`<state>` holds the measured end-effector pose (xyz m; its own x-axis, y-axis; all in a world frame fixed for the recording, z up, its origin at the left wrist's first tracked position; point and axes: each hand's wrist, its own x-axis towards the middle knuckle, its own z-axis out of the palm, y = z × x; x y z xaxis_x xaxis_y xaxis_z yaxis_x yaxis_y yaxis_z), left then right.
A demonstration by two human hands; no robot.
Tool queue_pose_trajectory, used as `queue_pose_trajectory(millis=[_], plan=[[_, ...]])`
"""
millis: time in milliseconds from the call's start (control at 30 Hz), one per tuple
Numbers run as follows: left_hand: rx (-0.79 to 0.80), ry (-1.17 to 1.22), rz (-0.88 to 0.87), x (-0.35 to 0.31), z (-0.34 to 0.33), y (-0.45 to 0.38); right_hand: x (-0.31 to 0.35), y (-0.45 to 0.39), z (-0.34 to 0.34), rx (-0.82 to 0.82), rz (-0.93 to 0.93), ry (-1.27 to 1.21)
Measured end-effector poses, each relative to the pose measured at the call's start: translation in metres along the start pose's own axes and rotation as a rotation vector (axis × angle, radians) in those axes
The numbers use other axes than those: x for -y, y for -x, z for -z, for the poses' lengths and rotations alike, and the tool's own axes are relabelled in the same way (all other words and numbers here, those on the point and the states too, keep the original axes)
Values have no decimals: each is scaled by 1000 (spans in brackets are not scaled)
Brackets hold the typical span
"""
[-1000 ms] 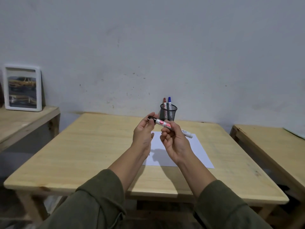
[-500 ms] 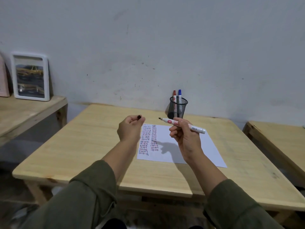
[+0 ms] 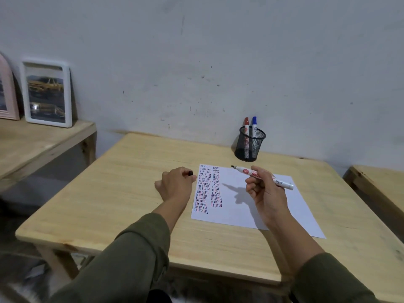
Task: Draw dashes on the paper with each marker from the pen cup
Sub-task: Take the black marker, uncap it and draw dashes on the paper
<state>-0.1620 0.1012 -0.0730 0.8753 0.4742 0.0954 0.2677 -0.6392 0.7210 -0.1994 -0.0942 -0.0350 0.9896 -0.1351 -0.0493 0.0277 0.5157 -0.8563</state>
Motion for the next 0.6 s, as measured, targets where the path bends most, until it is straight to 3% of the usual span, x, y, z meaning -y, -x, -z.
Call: queue_pose_trajectory(millis=[167, 333, 600], plan=[[8, 16, -13, 2, 1, 0, -7, -1, -2, -17, -26, -24], [15, 203, 4, 9, 16, 0, -10, 1, -6, -1, -50, -14], [134, -147, -169, 29, 35, 40, -18, 19, -2, 2, 20, 254]])
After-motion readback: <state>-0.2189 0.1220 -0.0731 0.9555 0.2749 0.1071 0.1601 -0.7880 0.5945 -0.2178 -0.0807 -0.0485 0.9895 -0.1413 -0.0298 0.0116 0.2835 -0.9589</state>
